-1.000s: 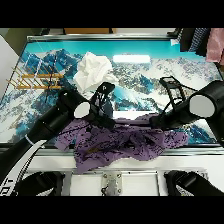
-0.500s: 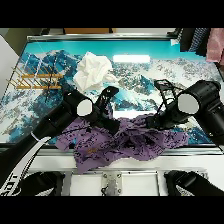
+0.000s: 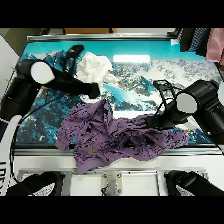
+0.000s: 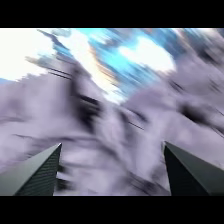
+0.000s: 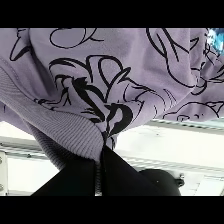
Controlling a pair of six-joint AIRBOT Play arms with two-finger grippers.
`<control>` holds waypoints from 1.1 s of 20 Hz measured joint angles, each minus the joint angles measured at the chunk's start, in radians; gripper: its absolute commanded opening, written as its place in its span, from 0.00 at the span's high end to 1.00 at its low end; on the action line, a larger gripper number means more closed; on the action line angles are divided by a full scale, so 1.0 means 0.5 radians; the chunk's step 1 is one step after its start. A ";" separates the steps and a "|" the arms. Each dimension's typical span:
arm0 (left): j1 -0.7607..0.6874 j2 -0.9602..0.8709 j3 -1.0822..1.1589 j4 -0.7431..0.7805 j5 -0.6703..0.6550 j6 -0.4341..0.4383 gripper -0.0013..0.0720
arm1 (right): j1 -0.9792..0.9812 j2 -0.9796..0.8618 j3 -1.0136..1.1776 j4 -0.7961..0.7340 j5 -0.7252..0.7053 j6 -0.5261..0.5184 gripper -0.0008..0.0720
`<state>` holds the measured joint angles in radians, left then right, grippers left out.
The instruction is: Fold the clothes and pants, and hang the long-sleeved shirts on hangers.
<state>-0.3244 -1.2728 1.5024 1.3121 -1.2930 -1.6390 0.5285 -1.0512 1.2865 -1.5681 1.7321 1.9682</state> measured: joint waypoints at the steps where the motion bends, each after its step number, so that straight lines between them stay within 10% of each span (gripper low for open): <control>1: 0.104 -0.029 0.008 0.070 0.027 0.008 0.01 | 0.000 0.000 0.000 0.000 0.000 0.000 0.96; 9: 0.682 -0.486 0.024 0.675 0.375 0.036 0.01 | 0.000 0.000 0.000 0.001 0.000 0.000 0.96; 22: 0.826 -1.346 0.425 1.238 0.649 0.035 0.08 | 0.000 0.000 0.000 0.001 0.000 -0.001 0.96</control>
<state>0.0883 -1.9457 1.7149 1.9308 -0.9684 -1.6215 0.5285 -1.0512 1.2865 -1.5677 1.7321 1.9678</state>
